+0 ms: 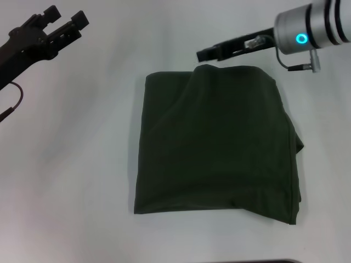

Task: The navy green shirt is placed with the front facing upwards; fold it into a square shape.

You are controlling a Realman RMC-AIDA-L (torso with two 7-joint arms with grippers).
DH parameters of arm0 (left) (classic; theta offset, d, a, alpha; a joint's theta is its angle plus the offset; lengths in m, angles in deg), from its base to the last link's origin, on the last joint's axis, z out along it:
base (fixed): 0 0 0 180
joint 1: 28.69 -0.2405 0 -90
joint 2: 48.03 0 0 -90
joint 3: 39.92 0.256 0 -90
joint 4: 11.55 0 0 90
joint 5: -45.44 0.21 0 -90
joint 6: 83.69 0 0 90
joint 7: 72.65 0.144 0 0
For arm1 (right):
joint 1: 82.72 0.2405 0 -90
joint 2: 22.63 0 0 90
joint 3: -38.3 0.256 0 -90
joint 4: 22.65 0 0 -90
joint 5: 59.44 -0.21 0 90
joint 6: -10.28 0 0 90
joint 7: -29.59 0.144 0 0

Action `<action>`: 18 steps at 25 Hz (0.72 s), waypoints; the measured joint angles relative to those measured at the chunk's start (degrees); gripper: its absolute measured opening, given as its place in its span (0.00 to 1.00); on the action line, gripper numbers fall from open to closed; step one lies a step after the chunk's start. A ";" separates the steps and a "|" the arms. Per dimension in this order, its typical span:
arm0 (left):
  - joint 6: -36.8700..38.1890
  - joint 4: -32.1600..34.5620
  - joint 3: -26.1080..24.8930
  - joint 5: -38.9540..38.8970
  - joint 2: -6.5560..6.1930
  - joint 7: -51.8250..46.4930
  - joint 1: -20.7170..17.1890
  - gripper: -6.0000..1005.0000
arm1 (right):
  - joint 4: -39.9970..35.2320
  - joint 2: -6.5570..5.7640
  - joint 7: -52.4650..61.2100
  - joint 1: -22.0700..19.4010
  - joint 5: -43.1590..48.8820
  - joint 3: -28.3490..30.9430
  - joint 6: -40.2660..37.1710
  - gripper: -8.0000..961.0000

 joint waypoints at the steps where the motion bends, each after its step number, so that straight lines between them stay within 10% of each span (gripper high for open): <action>1: 0.01 0.00 0.00 0.00 0.00 0.00 0.00 0.90 | -0.35 0.08 -0.33 -0.90 -1.06 0.22 0.87 0.08; 13: 0.02 -0.17 -0.01 0.00 0.23 0.54 -0.23 0.90 | -2.14 -0.91 -17.36 -11.67 -16.21 6.72 -12.50 0.59; 18: 0.04 -0.18 -0.08 0.00 0.34 0.54 -0.28 0.90 | -2.17 -2.43 -17.61 -14.41 -15.53 7.92 -19.14 0.43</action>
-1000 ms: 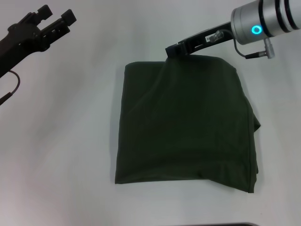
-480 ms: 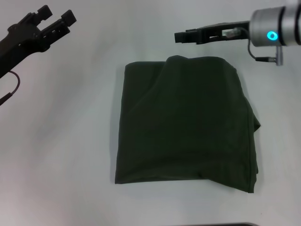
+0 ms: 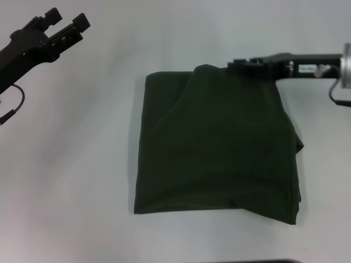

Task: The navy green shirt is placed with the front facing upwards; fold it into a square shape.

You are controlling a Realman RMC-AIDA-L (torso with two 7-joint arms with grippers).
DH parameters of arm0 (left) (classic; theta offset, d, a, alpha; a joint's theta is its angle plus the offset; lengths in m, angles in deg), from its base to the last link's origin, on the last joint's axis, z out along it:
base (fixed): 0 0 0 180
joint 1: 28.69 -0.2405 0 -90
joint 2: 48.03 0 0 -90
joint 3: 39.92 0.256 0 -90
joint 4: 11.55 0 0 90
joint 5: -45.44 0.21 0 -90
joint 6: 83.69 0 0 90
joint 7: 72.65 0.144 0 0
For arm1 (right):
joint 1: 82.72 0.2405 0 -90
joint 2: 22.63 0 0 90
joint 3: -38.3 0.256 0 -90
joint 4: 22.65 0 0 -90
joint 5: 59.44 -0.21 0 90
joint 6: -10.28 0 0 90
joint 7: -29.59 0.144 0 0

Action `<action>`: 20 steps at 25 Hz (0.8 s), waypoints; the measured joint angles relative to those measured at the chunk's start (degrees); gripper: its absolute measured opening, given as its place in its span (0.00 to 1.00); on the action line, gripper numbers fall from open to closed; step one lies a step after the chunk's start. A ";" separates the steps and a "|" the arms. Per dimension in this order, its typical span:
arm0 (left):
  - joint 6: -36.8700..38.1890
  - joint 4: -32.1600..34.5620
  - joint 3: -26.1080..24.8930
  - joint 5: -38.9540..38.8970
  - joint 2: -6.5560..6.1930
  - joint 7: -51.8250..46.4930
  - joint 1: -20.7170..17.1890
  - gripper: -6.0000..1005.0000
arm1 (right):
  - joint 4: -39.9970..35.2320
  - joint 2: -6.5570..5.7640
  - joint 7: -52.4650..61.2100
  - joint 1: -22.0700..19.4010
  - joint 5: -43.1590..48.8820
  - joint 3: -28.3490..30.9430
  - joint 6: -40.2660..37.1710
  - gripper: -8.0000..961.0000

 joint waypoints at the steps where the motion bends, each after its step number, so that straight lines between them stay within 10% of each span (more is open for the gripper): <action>1: 0.08 0.00 0.00 0.00 0.01 0.00 0.00 0.90 | 0.00 -0.31 0.44 -0.41 0.05 0.20 -0.77 0.39; 14: 0.60 -0.09 0.01 -0.15 0.35 0.14 0.28 0.90 | 0.54 -0.52 5.57 0.69 4.19 0.15 1.16 0.02; 20: 0.60 -0.05 -0.03 -0.53 0.37 0.16 0.13 0.90 | 0.44 -0.35 8.53 1.04 7.33 -0.06 3.24 0.03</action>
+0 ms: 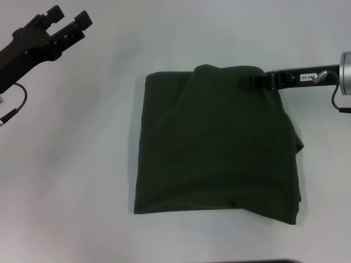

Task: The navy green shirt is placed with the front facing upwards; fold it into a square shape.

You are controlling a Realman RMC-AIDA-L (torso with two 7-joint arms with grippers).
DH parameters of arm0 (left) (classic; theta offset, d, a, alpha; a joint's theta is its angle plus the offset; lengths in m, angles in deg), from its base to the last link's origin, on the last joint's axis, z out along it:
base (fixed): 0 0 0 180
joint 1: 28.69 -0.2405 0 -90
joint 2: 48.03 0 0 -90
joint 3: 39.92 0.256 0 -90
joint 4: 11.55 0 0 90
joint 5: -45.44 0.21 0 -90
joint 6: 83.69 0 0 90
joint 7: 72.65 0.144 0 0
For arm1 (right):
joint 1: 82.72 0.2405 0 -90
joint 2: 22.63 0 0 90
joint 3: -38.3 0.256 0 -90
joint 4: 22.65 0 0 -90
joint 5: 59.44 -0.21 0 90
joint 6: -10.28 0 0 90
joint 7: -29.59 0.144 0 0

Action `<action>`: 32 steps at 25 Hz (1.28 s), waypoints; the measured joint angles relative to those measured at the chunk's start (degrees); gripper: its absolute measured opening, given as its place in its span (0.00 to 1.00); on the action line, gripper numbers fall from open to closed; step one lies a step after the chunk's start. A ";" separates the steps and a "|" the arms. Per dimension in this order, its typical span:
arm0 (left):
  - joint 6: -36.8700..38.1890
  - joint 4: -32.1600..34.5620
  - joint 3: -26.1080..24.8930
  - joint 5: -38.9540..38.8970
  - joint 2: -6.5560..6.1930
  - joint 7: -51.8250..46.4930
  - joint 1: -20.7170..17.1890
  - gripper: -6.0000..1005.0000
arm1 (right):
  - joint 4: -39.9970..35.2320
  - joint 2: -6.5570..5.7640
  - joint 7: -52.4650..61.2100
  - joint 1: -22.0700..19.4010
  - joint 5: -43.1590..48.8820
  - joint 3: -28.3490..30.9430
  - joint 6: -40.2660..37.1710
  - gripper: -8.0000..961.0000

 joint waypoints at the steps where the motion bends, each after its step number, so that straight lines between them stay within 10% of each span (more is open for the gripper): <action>1: 0.00 0.01 0.00 -0.02 0.00 0.00 0.00 0.90 | -0.01 0.07 0.14 0.00 0.24 -0.01 0.26 0.03; 32: -0.07 -0.04 0.12 -0.09 0.00 0.00 -0.16 0.90 | -0.83 2.50 -2.94 1.86 1.30 0.29 1.95 0.03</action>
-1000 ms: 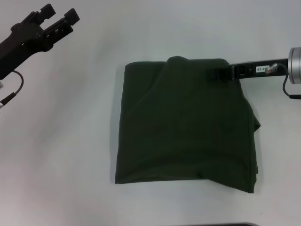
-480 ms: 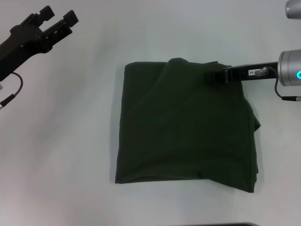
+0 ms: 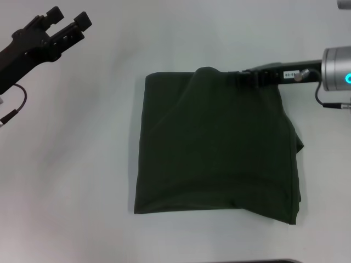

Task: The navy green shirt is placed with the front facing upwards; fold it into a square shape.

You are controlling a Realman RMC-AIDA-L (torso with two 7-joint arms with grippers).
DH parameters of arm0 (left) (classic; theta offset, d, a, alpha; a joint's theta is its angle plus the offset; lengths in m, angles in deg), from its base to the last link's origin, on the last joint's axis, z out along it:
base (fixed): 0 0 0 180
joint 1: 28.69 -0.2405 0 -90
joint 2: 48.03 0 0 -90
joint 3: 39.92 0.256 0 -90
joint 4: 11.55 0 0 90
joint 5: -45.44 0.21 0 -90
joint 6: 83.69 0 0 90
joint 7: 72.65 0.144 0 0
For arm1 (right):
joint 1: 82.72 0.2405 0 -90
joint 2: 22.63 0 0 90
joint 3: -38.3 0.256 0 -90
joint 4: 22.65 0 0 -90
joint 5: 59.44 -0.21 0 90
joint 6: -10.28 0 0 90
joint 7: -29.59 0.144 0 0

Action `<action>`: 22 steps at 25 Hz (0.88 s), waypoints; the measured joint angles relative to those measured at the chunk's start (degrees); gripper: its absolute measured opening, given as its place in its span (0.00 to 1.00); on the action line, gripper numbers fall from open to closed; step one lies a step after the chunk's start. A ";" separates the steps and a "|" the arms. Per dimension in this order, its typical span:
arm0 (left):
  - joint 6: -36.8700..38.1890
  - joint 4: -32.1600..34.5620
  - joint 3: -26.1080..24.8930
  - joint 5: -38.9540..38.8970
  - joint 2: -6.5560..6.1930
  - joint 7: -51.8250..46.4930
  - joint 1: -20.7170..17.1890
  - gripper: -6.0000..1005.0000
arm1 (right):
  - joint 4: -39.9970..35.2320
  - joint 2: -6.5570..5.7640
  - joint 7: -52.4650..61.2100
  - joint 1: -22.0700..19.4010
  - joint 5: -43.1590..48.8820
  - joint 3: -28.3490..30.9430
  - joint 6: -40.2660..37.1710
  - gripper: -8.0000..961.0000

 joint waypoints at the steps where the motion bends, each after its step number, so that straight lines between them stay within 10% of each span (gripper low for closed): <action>1: 0.01 0.00 0.00 0.00 0.00 0.00 0.08 0.90 | -0.17 0.11 0.03 0.57 0.01 -0.14 -0.07 0.03; 22: 0.17 0.10 0.00 0.00 0.18 -0.29 0.20 0.90 | 9.69 0.93 0.67 8.48 0.59 -13.77 16.93 0.03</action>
